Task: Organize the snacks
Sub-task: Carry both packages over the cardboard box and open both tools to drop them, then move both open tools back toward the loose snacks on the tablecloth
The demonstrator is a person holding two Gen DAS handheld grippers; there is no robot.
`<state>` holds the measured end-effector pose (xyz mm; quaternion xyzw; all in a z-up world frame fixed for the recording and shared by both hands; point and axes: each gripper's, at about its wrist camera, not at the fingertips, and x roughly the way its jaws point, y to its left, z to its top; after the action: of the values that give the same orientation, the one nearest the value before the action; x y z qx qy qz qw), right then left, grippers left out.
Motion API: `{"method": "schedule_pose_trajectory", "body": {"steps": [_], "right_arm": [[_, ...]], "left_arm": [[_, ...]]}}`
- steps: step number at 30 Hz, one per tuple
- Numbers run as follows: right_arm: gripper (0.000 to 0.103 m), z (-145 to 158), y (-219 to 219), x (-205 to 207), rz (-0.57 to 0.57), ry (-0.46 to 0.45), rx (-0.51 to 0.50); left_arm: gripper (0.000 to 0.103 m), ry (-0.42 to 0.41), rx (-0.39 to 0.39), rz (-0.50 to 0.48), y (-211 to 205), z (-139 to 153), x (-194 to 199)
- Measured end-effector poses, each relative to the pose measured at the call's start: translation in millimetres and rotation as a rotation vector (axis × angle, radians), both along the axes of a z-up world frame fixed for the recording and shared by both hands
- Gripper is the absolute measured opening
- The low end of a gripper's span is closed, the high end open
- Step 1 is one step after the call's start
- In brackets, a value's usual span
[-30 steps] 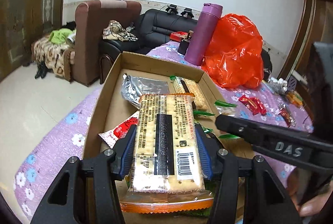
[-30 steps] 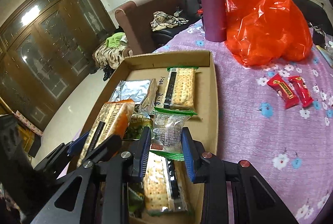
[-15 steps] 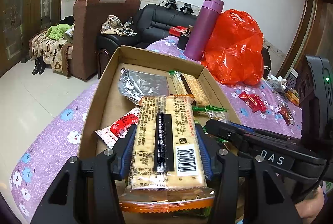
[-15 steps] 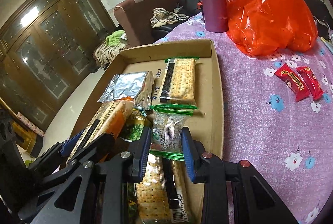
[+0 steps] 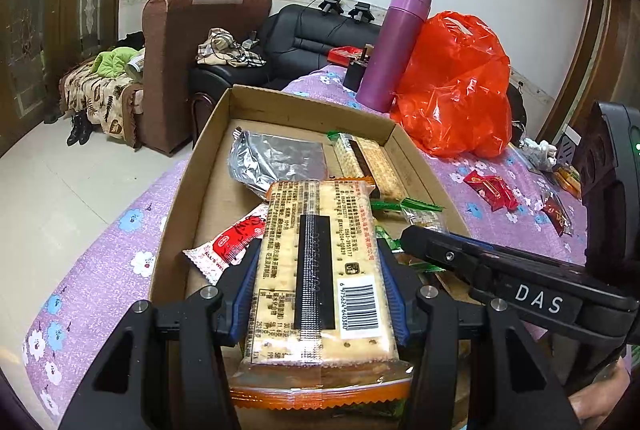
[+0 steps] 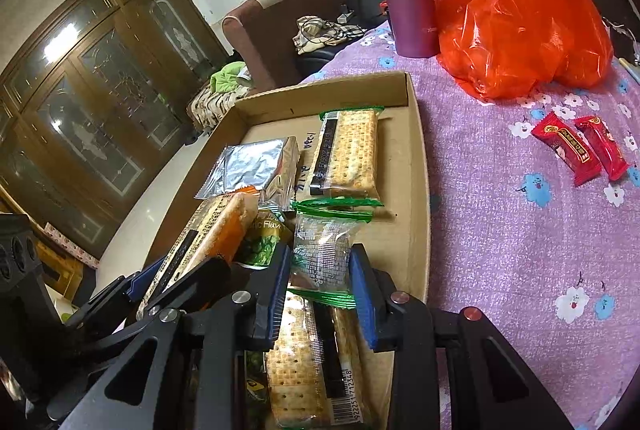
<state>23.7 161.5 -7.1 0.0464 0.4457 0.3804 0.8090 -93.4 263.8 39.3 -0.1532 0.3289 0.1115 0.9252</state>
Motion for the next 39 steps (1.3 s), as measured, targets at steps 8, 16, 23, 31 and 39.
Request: {"method": "schedule_pose_trajectory", "body": {"steps": [8, 16, 23, 31, 39], "right_arm": [[0.039, -0.7, -1.9, 1.2, -0.011, 0.017, 0.002], [0.048, 3.8, -5.3, -2.8, -0.018, 0.011, 0.005], [0.049, 12.7, -12.6, -10.0, -0.020, -0.006, 0.021], [0.050, 25.9, -24.8, -21.8, -0.022, -0.034, 0.042], [0.050, 37.3, -45.1, -29.4, -0.035, -0.053, 0.073]], "left_arm": [[0.053, 0.014, 0.023, 0.019, -2.5, -1.0, 0.3], [0.053, -0.002, 0.042, 0.058, -1.0, 2.7, -5.9], [0.054, -0.028, 0.140, 0.083, -13.0, 11.7, -12.2], [0.056, -0.056, 0.207, 0.085, -27.4, 24.6, -20.8], [0.060, -0.082, 0.263, 0.082, -46.6, 38.8, -27.5]]}}
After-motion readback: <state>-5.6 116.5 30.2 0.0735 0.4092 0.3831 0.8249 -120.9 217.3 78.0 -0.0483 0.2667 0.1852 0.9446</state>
